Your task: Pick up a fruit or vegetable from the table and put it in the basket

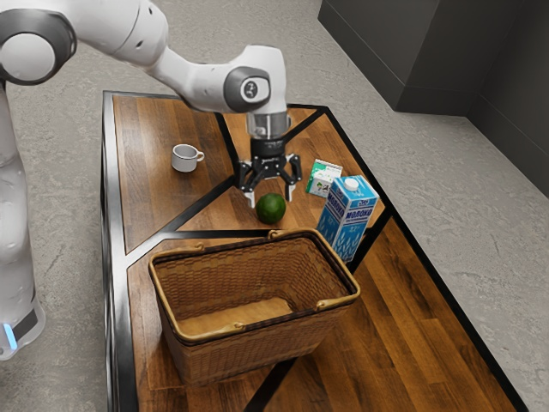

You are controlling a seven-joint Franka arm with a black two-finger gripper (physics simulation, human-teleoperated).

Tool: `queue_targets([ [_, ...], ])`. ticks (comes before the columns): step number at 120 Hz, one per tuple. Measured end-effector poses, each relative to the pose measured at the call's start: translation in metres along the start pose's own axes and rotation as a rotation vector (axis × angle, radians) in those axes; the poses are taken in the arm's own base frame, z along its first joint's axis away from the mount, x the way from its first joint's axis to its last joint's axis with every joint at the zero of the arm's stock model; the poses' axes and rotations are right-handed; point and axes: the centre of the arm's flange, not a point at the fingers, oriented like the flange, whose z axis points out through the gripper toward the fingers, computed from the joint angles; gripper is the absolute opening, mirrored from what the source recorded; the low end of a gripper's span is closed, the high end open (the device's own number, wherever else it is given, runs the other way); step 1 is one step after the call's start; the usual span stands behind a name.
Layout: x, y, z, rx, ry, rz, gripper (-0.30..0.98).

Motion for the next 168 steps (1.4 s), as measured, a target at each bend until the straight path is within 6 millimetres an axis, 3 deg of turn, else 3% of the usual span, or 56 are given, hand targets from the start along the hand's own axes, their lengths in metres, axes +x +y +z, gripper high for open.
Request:
queue_targets([
  [32,0.007,-0.005,0.020,0.010,-0.035,-0.020,0.69],
  [73,0.019,-0.016,0.020,-0.009,-0.052,-0.043,0.68],
  [93,0.014,-0.016,0.020,-0.016,-0.065,-0.050,0.43],
  [106,0.006,-0.017,0.009,-0.033,-0.065,-0.052,0.39],
  [113,-0.022,-0.033,-0.032,-0.096,-0.044,0.007,0.37],
  [121,-0.083,-0.085,-0.079,-0.177,-0.006,0.130,0.39],
  [127,-0.132,-0.117,-0.085,-0.194,0.029,0.217,0.39],
  [134,-0.179,-0.134,-0.076,-0.183,0.047,0.277,0.39],
  [142,-0.224,-0.135,-0.069,-0.172,0.047,0.307,0.38],
  [152,-0.273,-0.114,-0.068,-0.167,0.024,0.321,0.38],
  [164,-0.306,-0.099,-0.063,-0.163,0.005,0.301,0.39],
  [168,-0.313,-0.097,-0.061,-0.162,0.000,0.288,0.47],
])
